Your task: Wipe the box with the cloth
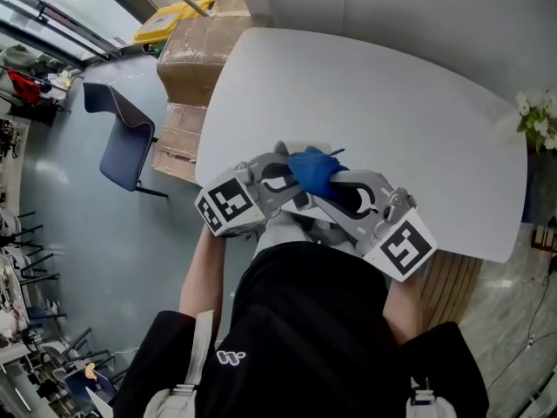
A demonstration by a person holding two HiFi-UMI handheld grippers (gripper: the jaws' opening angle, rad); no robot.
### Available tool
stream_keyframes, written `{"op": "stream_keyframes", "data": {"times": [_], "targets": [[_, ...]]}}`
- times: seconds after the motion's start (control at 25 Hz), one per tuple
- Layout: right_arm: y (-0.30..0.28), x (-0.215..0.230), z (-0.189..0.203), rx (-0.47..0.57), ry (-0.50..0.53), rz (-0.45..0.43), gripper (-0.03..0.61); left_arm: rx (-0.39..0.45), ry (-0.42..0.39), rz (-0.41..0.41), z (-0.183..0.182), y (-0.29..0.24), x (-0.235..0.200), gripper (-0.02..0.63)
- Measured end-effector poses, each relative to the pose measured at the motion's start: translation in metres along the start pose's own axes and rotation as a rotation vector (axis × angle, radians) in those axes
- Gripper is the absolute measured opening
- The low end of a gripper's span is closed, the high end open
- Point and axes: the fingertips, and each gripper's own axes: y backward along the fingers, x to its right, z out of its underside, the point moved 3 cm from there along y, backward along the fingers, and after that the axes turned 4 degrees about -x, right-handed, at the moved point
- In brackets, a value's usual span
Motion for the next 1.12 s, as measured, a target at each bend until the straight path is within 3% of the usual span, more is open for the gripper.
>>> {"op": "stream_keyframes", "data": {"times": [0.16, 0.48, 0.6, 0.72, 0.88, 1.0, 1.12], "targets": [[-0.003, 0.003, -0.003, 0.016, 0.019, -0.017, 0.058, -0.032, -0.064, 0.123, -0.004, -0.009, 0.023, 0.051], [0.008, 0.018, -0.008, 0.052, 0.037, 0.001, 0.058, 0.011, -0.112, 0.362, -0.019, -0.004, 0.062, 0.052], [0.016, 0.026, -0.007, 0.105, -0.043, -0.004, 0.058, 0.039, -0.132, 0.431, -0.028, 0.001, 0.074, 0.052], [0.029, 0.035, -0.005, 0.211, -0.187, -0.026, 0.058, 0.100, -0.119, 0.480, -0.044, 0.008, 0.086, 0.052], [0.041, 0.045, 0.000, 0.317, -0.259, -0.063, 0.057, 0.211, -0.166, 0.552, -0.066, 0.023, 0.094, 0.051], [0.040, 0.045, 0.001, 0.389, -0.296, -0.097, 0.057, 0.318, -0.043, 0.541, -0.080, 0.035, 0.088, 0.051], [0.040, 0.040, 0.010, 0.382, -0.341, -0.095, 0.054, 0.391, -0.015, 0.526, -0.088, 0.044, 0.083, 0.051]]}}
